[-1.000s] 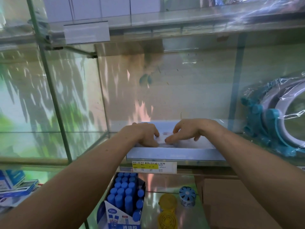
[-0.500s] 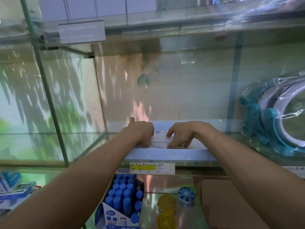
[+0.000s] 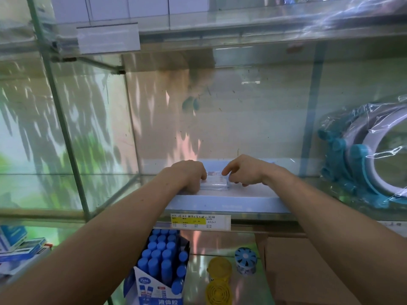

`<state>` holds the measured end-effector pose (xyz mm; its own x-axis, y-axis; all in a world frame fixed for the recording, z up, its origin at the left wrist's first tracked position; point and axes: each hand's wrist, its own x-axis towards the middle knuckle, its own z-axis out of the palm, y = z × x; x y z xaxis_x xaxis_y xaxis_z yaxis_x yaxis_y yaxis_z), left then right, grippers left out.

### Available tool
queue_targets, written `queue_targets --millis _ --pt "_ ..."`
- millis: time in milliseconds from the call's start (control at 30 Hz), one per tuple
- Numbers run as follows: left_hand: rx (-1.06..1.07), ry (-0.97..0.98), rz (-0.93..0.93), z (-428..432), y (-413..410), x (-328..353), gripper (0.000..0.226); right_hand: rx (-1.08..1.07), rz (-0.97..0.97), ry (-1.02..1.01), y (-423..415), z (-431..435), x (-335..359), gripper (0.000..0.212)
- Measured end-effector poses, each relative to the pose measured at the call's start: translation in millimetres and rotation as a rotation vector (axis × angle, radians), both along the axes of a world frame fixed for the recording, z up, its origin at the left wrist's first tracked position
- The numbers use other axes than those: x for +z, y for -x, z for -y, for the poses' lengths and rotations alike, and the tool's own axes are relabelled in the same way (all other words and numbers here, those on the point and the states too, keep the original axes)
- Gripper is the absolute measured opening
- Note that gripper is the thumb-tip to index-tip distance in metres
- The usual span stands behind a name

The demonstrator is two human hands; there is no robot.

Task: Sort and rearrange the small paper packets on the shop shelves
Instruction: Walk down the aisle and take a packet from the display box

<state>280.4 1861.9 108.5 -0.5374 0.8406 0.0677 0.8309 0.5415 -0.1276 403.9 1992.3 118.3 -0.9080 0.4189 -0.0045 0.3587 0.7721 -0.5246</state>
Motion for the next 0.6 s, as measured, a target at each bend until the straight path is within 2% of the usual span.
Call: queue_targets --millis 100,167,267,367,467,533,600 --pt "0.021 0.007 -0.010 -0.7 -3.2 3.5 0.045 0.025 0.071 -0.133 6.6 8.0 -6.4 0.034" --pt "0.027 -0.005 -0.096 -2.3 -6.0 3.2 0.038 0.013 0.104 -0.277 11.2 13.5 -10.4 0.039" --pt "0.049 0.012 -0.203 -4.5 -8.7 1.1 0.034 0.020 0.149 -0.376 14.5 20.2 -10.4 0.043" --pt "0.075 0.046 -0.167 -4.1 -10.3 5.6 0.036 0.030 0.162 -0.424 12.5 26.0 -1.5 0.038" --pt "0.069 -0.011 -0.128 -2.6 -12.9 9.7 0.030 0.061 0.101 -0.458 11.1 32.1 3.2 0.042" --pt "0.086 -0.016 -0.052 -2.4 -13.7 6.7 0.022 0.093 0.163 -0.449 10.9 35.6 0.2 0.044" --pt "0.134 0.006 0.032 0.0 -16.0 6.5 0.025 0.105 0.213 -0.438 9.9 37.4 1.3 0.042"
